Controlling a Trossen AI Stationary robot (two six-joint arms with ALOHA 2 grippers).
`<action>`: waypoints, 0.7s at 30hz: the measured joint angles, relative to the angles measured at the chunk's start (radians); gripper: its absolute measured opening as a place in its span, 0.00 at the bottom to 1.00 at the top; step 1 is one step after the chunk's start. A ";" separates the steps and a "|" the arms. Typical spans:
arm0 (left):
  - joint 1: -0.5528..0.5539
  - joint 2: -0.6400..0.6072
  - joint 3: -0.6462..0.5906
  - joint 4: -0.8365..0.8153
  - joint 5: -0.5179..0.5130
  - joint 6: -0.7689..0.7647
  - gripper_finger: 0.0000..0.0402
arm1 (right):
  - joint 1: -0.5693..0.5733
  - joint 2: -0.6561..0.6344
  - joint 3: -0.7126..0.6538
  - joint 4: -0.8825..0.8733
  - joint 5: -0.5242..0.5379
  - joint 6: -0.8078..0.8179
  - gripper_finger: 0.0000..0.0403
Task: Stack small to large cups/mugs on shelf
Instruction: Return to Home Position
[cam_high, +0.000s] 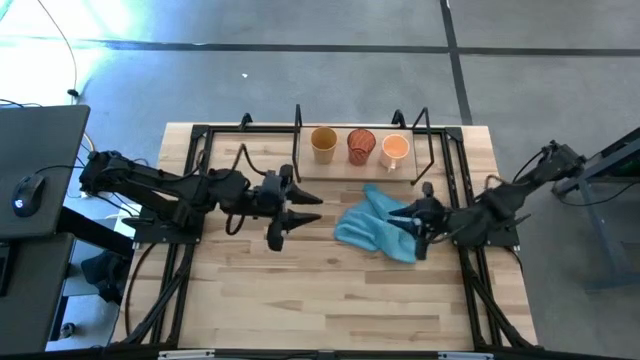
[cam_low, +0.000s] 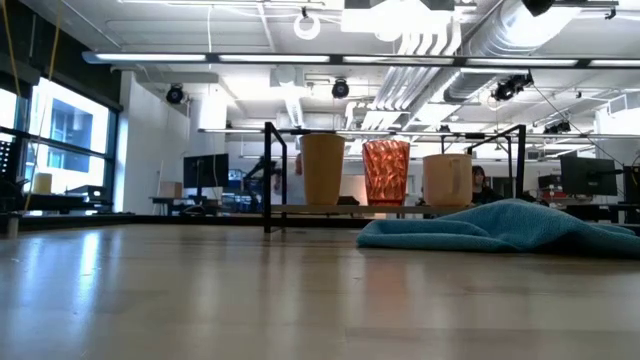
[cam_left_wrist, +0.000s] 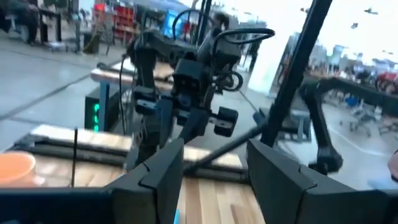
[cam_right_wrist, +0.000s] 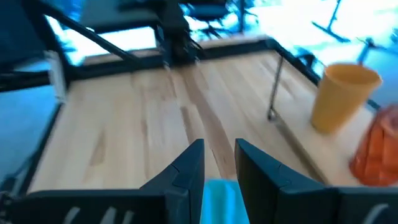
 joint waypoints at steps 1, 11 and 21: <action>0.000 0.000 0.000 0.012 -0.001 0.000 0.41 | 0.000 -0.021 0.000 0.014 -0.014 -0.038 0.19; 0.003 0.000 0.000 0.071 -0.063 0.077 0.41 | 0.000 -0.246 0.000 0.056 -0.059 -0.313 0.19; 0.003 -0.057 0.000 0.103 -0.155 0.197 0.41 | -0.012 -0.465 0.000 0.073 -0.051 -0.541 0.19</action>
